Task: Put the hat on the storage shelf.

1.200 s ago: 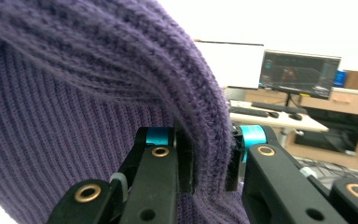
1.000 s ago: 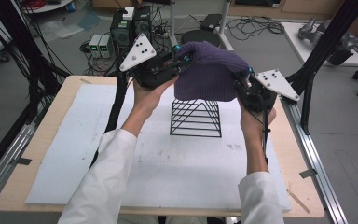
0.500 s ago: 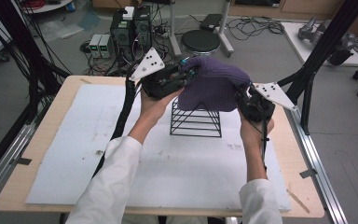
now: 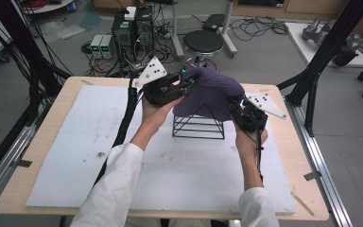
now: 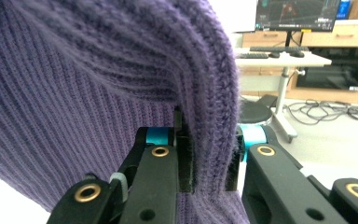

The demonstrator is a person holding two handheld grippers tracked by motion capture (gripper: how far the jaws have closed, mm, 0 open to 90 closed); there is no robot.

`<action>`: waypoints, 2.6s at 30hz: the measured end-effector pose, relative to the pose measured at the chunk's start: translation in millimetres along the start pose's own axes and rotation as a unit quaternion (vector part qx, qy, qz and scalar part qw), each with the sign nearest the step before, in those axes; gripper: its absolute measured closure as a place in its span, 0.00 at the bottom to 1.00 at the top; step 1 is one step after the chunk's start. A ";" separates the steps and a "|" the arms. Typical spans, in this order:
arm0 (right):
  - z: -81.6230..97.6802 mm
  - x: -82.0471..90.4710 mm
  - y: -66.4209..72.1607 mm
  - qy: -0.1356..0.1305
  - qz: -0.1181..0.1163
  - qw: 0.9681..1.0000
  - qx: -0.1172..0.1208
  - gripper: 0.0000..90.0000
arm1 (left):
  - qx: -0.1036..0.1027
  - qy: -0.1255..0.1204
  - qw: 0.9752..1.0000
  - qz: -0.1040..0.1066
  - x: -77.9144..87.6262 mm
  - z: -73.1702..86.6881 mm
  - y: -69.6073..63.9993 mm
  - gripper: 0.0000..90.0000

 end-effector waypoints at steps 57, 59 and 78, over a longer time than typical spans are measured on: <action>85.8 -23.6 6.8 0.173 0.021 0.984 -0.043 0.68 | 0.063 0.085 0.994 -0.037 10.7 94.4 15.8 0.75; 85.3 -22.1 3.5 0.175 0.028 0.983 -0.058 0.55 | 0.066 0.079 0.994 -0.037 11.1 93.7 16.6 0.67; 80.5 -17.3 -3.1 0.167 0.053 0.983 -0.056 0.38 | 0.056 0.066 0.995 -0.044 14.9 87.9 16.5 0.39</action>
Point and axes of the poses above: each handheld gripper's, and its own axes: x roughly backward along the jaws, z roughly out of its underside, y roughly to its left, the point moved 9 cm from there along -x, roughly forward along the jaws, and after that the axes turned 1 degree about z, right-handed, at the moved point
